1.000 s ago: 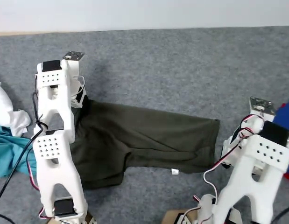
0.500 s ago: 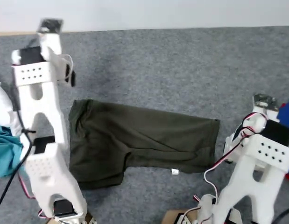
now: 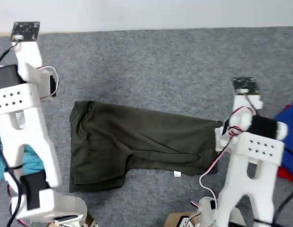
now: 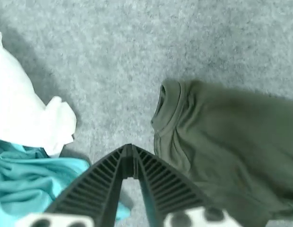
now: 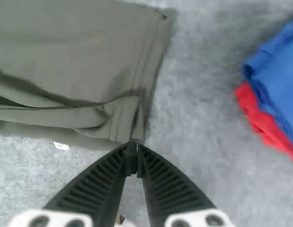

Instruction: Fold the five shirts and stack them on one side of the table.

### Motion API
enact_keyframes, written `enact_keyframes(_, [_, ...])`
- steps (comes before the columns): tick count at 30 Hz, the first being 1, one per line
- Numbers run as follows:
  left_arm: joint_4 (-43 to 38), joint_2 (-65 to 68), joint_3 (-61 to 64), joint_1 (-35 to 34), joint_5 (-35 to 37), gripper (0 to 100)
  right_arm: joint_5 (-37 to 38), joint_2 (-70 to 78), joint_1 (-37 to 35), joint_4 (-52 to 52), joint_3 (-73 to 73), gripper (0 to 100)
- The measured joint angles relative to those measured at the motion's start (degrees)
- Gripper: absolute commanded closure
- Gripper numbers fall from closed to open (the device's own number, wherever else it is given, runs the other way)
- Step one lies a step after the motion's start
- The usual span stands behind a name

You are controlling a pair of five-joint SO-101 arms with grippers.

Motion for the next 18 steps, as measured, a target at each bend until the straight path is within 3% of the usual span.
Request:
enact_keyframes(6, [0.0,-7.03,6.15,-1.41,0.0,100,0.0,9.85,-2.64,-6.95,3.78,99.0])
enact_keyframes(18, [0.09,-18.29,14.68,-15.47,-2.37,100,0.0,28.48,-10.37,-11.78,3.78,99.0])
